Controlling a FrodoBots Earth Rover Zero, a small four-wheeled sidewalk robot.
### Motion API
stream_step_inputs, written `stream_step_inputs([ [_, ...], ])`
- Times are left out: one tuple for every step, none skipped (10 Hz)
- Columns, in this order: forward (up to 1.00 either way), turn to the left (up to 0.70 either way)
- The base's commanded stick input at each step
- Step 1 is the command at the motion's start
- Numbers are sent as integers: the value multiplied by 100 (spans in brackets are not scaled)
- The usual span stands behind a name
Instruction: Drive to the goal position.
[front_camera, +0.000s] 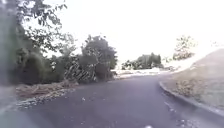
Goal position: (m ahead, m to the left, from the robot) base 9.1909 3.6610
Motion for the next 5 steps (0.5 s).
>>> stream_step_inputs([
  [100, -40],
  [100, -40],
  [100, -40],
  [100, -40],
  [100, -17],
])
